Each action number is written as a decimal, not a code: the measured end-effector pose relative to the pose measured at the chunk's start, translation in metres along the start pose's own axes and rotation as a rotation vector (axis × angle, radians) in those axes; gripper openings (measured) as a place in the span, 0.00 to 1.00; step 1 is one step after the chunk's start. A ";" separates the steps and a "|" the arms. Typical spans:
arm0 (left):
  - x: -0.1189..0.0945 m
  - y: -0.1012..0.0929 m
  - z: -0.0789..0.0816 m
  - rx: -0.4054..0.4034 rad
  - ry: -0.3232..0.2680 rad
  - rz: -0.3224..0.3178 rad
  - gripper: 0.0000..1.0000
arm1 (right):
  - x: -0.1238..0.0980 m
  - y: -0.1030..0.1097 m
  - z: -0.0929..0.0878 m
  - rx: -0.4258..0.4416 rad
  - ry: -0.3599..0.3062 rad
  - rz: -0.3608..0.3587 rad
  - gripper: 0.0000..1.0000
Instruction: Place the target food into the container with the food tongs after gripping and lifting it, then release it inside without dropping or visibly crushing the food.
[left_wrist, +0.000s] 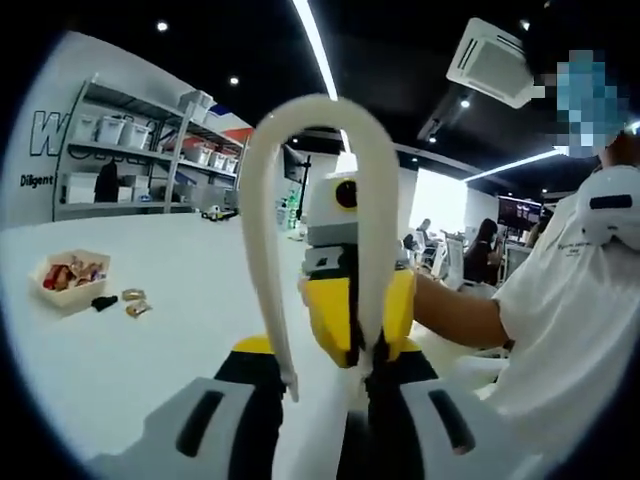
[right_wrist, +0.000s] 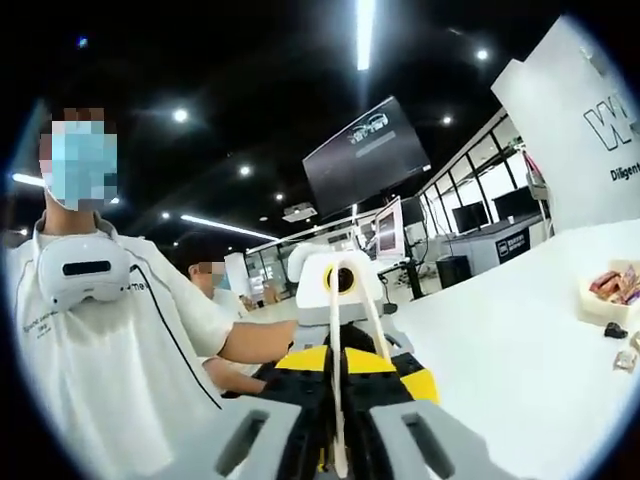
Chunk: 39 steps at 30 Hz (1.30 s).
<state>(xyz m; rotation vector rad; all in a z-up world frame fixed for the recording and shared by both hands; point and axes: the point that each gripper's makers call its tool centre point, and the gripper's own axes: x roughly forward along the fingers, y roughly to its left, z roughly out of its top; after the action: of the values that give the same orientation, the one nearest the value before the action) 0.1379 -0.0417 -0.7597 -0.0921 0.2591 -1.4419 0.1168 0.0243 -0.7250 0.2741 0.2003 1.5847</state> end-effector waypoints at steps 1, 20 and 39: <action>0.000 0.000 0.001 0.000 -0.005 -0.001 0.31 | 0.000 0.000 0.001 0.004 -0.004 0.002 0.00; -0.008 -0.002 0.004 0.034 -0.022 -0.006 0.32 | 0.003 0.000 0.009 0.003 -0.027 0.011 0.00; -0.021 0.012 0.006 -0.048 -0.085 0.030 0.24 | 0.000 -0.007 0.021 0.002 -0.083 -0.053 0.13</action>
<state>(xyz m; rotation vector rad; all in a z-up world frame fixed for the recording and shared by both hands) 0.1485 -0.0195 -0.7544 -0.1872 0.2243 -1.3988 0.1301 0.0233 -0.7071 0.3326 0.1436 1.5178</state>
